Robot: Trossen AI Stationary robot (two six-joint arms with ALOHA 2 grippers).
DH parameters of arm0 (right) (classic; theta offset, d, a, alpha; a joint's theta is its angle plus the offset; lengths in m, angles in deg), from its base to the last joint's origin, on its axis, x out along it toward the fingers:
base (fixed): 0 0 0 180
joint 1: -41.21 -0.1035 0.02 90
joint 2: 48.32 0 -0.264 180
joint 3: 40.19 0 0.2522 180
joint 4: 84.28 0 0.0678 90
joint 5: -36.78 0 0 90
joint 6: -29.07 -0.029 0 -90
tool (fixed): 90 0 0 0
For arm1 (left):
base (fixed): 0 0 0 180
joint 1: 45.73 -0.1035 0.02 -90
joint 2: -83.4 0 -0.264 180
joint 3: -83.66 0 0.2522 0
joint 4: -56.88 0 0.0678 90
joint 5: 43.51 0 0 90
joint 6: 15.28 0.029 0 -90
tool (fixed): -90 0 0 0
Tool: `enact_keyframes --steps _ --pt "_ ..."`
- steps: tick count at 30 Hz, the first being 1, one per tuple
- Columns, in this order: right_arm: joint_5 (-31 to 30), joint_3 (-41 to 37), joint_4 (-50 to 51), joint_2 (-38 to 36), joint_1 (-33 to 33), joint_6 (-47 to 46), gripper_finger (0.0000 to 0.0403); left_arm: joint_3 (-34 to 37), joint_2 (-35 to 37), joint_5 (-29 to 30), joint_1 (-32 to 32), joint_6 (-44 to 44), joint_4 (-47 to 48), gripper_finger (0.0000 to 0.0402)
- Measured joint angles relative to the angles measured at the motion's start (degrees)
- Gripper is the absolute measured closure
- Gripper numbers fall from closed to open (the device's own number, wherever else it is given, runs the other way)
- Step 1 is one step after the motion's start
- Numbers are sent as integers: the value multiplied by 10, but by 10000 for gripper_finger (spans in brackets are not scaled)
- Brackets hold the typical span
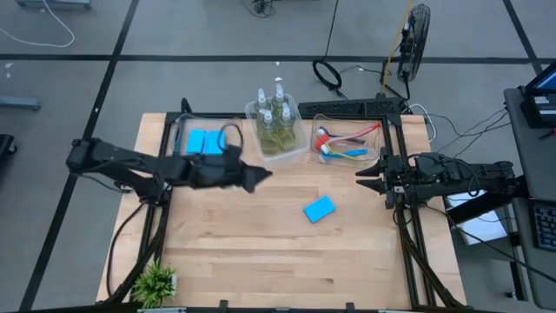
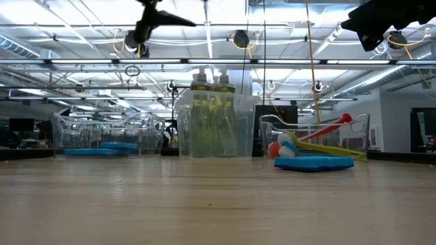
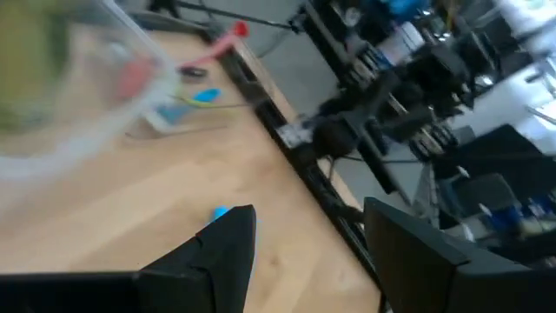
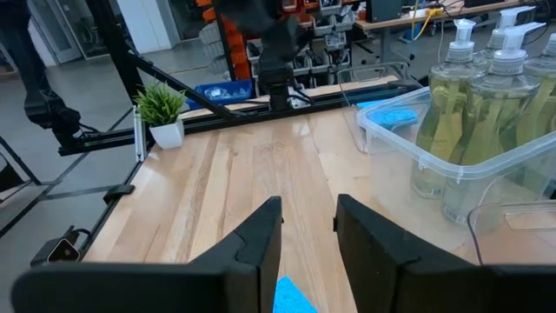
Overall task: Pick & Place Kitchen Sink Supplies
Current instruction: Put the blue sponge into the left transparent bin
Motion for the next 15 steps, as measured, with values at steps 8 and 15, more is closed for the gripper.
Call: enact_keyframes --steps 8,15 --pt "0 0 0 0 0 0 303 -4 -135 8 54 76 -202 186" --pt "0 0 1 0 0 0 303 -129 -230 -1 64 132 -101 213"
